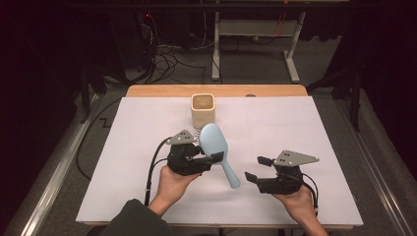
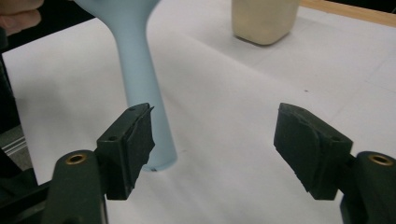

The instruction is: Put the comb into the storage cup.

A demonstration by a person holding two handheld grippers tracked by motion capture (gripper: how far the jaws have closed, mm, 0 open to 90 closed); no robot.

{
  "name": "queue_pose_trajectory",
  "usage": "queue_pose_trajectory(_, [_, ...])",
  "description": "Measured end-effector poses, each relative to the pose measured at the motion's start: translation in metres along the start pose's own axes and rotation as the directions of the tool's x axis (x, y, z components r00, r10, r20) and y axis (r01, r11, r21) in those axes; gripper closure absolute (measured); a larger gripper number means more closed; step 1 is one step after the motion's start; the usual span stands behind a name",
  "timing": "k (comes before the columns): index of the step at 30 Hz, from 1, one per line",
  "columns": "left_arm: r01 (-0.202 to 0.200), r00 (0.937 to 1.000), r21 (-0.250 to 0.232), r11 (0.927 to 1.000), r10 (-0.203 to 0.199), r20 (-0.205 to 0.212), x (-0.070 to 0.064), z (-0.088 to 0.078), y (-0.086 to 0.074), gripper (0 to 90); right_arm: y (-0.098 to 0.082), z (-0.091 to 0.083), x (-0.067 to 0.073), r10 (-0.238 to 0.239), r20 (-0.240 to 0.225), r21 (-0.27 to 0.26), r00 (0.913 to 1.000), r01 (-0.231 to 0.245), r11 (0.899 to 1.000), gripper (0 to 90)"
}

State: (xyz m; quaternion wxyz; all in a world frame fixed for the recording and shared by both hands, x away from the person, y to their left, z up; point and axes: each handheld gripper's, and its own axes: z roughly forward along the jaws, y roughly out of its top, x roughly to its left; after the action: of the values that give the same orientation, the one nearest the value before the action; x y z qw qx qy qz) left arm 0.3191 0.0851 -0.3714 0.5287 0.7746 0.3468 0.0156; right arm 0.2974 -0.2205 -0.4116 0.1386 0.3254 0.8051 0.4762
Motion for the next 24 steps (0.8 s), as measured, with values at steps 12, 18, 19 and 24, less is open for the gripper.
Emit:
queue_pose_trajectory(12, [-0.001, 1.0, -0.009, 1.0, 0.0, -0.007, 0.001, -0.002, 0.005, 53.3, -0.017, -0.015, -0.017, 0.049, 0.062, -0.046, 0.9969, -0.046, 0.998, 23.8])
queue_pose_trajectory(18, [-0.002, 0.9999, -0.015, 0.9999, 0.002, -0.012, 0.003, -0.004, 0.006, 53.3, -0.023, -0.022, -0.024, 0.068, 0.091, -0.066, 0.9935, -0.062, 0.996, 22.9])
queue_pose_trajectory(19, [0.0, 0.9999, -0.018, 0.9998, 0.0, -0.013, 0.003, -0.005, 0.006, 53.3, -0.025, -0.023, -0.026, 0.071, 0.097, -0.07, 0.9928, -0.064, 0.995, 22.8])
queue_pose_trajectory(24, [-0.001, 0.9999, -0.024, 0.9997, 0.001, -0.017, 0.003, -0.007, 0.007, 53.3, -0.031, -0.026, -0.031, 0.085, 0.115, -0.078, 0.9898, -0.077, 0.994, 22.6])
